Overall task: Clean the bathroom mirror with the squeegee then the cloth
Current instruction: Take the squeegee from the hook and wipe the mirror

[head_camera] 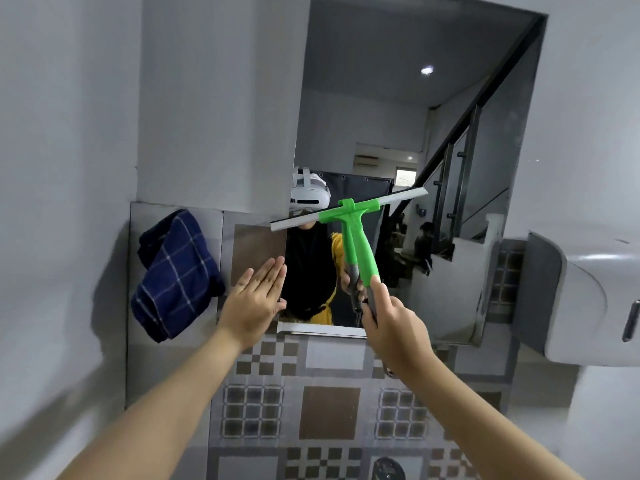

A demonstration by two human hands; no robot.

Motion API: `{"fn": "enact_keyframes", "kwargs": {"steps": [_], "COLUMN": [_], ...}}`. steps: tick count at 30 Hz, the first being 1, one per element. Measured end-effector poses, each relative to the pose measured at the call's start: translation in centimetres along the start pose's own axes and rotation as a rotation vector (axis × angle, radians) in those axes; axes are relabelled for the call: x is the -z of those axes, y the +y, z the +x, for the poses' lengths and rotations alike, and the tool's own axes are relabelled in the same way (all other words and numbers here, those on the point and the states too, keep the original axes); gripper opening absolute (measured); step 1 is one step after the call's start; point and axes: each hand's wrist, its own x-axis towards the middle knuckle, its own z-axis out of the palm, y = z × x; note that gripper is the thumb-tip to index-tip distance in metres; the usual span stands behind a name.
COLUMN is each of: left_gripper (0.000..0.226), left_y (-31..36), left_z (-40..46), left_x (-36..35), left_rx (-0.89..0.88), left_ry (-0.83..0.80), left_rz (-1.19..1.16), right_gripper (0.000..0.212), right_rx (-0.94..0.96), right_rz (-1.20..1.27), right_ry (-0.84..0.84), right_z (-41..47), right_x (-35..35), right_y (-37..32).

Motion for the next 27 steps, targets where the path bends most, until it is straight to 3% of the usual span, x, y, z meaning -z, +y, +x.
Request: {"fn": "enact_keyframes", "kwargs": {"steps": [2,4,7,12,19,22,27], "left_gripper": [0.060,0.058,0.057,0.064,0.056,0.067,0.065], "left_y": [0.9,1.4,1.5,2.3,2.4,2.2,2.8], "left_z": [-0.8,-1.5,-1.7,-1.7,-1.5,-1.5,-1.8], "left_x": [0.0,-0.6,-1.4,-0.3,-1.0,-1.4,-0.3], "left_rx": [0.041,0.057,0.068,0.094,0.164,0.149,0.108], "left_ry": [-0.029,-0.063,-0.096,-0.094,-0.177,-0.163,-0.117], "left_rz": [-0.023,-0.023,-0.049,0.063,0.045,0.018,0.114], "right_gripper": [0.052,0.042,0.031,0.063,0.082,0.080,0.081], "right_rx": [0.103,0.264,0.385,0.498,0.535,0.519,0.449], "right_rz": [-0.192,-0.264,-0.378,-0.376,-0.390,-0.399,-0.359], "right_ry": [0.038,0.059,-0.065,-0.070,-0.132,-0.132,-0.167], "right_z": [0.3,0.5,1.1,2.4,1.3,0.4,-1.3], "right_x": [1.0,0.9,0.1,3.3,5.9,6.6,7.5], "right_y": [1.6,4.2,8.4,12.3,18.3,20.5,23.1]}}
